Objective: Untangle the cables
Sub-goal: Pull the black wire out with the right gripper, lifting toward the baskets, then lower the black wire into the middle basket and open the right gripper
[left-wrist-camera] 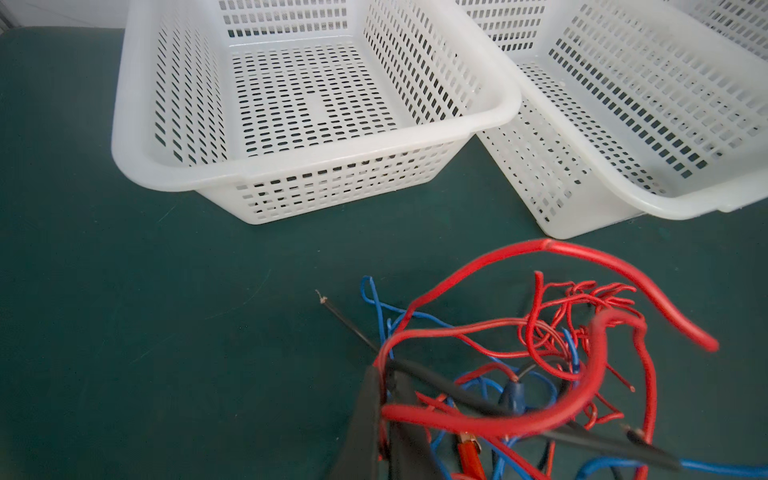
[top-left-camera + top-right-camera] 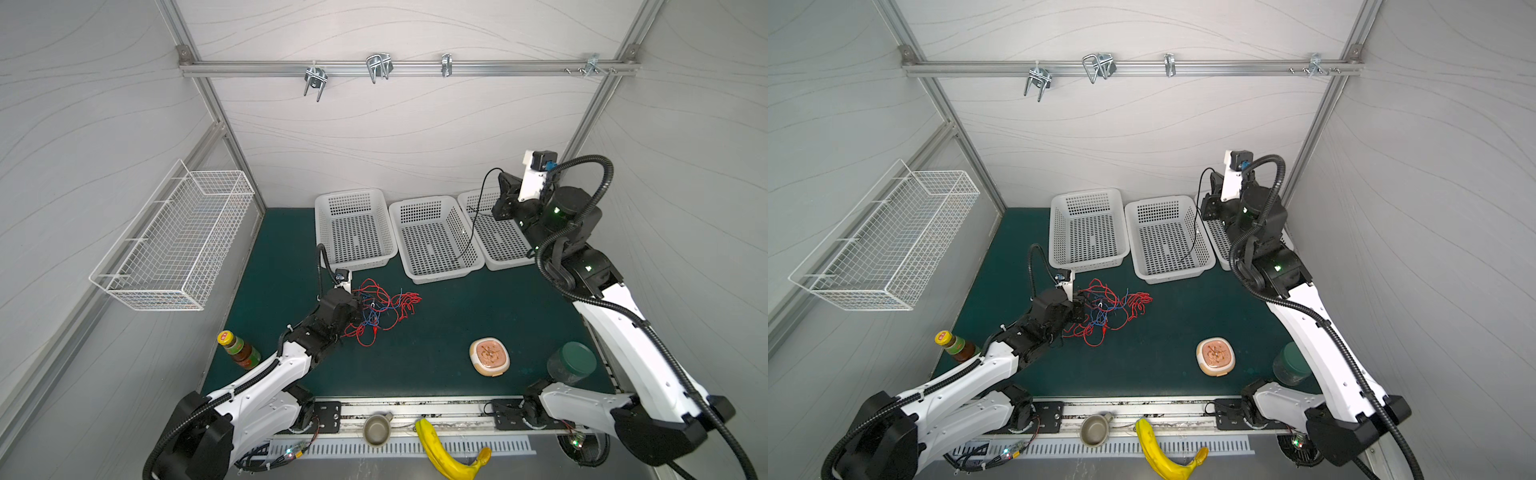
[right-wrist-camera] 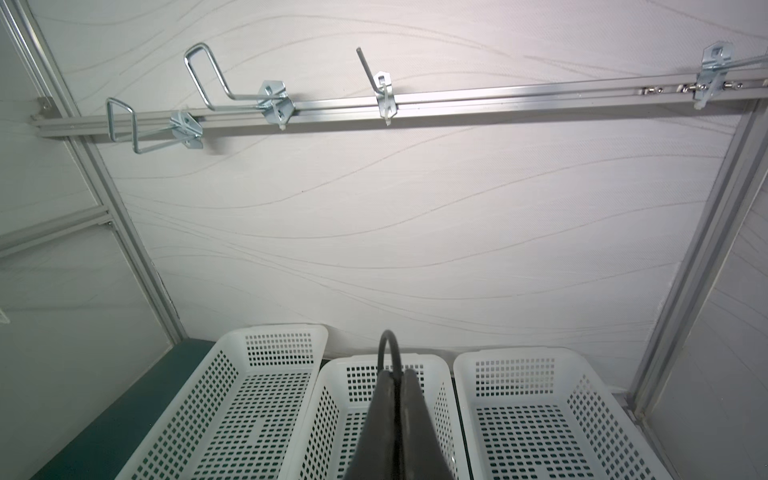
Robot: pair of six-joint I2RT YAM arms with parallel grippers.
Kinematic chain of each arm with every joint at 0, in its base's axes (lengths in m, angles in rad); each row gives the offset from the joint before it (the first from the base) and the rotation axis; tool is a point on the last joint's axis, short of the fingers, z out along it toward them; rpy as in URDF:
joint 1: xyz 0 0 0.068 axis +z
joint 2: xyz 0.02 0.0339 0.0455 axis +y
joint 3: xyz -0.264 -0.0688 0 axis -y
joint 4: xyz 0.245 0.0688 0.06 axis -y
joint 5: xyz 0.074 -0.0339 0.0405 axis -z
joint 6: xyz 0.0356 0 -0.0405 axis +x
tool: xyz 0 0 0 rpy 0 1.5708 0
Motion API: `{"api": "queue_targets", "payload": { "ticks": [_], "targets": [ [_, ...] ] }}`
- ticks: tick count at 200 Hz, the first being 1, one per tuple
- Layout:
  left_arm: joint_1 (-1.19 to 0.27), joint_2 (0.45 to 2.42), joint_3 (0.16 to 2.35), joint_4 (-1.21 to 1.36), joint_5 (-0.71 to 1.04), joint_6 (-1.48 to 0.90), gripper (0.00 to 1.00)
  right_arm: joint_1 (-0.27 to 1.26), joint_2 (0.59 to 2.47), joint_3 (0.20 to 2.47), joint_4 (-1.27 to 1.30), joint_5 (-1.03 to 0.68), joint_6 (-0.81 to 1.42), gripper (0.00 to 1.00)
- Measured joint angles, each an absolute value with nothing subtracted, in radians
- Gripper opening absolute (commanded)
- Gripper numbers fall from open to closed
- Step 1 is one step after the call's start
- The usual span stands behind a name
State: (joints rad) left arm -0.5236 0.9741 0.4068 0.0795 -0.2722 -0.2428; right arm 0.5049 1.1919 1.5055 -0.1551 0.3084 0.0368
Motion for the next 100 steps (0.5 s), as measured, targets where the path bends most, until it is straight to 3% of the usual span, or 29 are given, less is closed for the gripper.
{"api": "queue_targets", "payload": {
  "ticks": [51,100],
  "targets": [
    [-0.524,0.975,0.407,0.080,-0.265,-0.250,0.00,0.462,1.307,1.582,-0.102,0.235,0.068,0.00],
    [-0.524,0.978,0.407,0.080,-0.245,-0.258,0.00,0.459,1.424,1.436,-0.084,0.173,0.133,0.00]
  ]
}}
